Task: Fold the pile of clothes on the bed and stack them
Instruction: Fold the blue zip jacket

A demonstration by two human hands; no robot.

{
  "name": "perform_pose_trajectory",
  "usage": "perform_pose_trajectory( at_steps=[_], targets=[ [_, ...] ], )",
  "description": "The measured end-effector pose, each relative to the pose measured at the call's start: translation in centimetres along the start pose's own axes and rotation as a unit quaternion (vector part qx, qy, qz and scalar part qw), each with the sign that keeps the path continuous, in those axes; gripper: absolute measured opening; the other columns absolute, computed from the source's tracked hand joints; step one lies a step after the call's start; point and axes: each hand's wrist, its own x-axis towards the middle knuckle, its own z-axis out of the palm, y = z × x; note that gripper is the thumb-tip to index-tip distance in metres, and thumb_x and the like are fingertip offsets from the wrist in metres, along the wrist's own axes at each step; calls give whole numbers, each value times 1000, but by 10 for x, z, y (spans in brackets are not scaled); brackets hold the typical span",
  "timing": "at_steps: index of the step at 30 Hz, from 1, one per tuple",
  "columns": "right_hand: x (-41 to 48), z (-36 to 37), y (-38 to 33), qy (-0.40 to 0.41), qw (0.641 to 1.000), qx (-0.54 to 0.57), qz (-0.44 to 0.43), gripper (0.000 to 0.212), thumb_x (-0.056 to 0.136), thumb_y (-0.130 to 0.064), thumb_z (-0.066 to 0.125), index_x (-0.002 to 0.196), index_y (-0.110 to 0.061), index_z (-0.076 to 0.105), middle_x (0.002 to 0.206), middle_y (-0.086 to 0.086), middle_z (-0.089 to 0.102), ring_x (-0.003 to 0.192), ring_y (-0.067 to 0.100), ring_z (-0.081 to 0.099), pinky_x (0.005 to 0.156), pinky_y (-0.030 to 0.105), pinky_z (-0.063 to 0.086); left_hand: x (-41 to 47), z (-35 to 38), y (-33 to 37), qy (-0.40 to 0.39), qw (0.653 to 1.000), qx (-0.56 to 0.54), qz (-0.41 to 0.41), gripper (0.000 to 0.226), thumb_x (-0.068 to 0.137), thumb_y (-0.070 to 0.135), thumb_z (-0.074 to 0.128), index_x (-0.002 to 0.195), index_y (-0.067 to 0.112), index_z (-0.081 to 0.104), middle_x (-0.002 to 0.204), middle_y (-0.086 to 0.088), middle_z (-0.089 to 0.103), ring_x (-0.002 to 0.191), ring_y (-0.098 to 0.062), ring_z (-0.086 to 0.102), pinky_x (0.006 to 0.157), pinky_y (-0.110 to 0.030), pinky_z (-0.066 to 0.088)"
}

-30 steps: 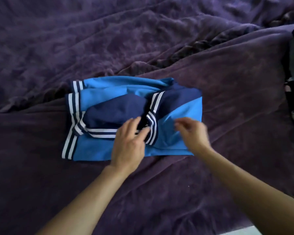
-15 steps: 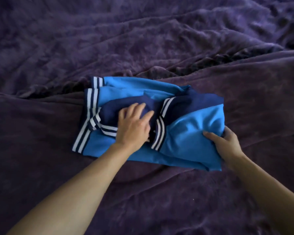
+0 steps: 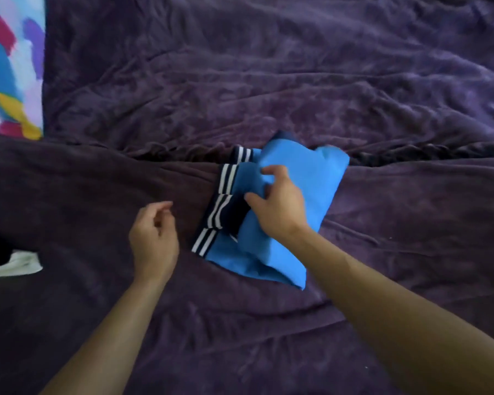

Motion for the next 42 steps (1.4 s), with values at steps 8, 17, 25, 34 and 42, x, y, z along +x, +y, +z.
perform_pose_trajectory(
  at_steps=[8, 17, 25, 34, 42],
  targets=[
    [15, 77, 14, -198, 980, 18, -2, 32, 94, -18, 56, 124, -10, 60, 89, 4, 69, 80, 17, 65, 73, 24, 50, -4, -17, -33, 18, 998, 53, -1, 21, 92, 5, 50, 103, 5, 68, 99, -16, 63, 90, -31, 60, 79, -30, 45],
    [69, -9, 106, -20, 921, -377, -100, 67, 92, -64, 32, 151, -39, 14, 161, 3, 7, 148, 25, 1, 112, 56, 18, 9, 106, -11, -253, 884, 351, 177, 61, 98, 48, 30, 151, 39, 1, 161, -8, -2, 145, -35, 13, 110, -53, 27],
    [92, 39, 168, -59, 917, -391, -50, 74, 85, -76, 4, 149, -43, -8, 162, -5, 0, 148, 20, -6, 112, 62, 9, 16, 133, -61, -282, 881, 341, 164, 61, 93, 55, 13, 145, 46, -17, 160, -11, -3, 145, -36, 14, 112, -53, 23],
    [101, -10, 162, 67, 981, -144, 108, 100, 69, -82, 50, 149, -36, 14, 161, 3, 8, 144, 30, 19, 109, 51, 28, 100, 165, 14, -255, 950, 182, 10, 97, 78, 73, 50, 152, 30, 6, 150, -15, 35, 134, -34, 37, 106, -47, 33],
    [60, -18, 147, 59, 993, 32, 100, 102, 62, -49, 83, 145, -37, 26, 137, -4, 51, 124, 22, 50, 98, 32, 40, 82, 143, 30, -273, 959, 57, 46, 114, 59, 50, 85, 150, 29, 19, 147, 0, 44, 130, -19, 44, 95, -20, 33]
  ],
)
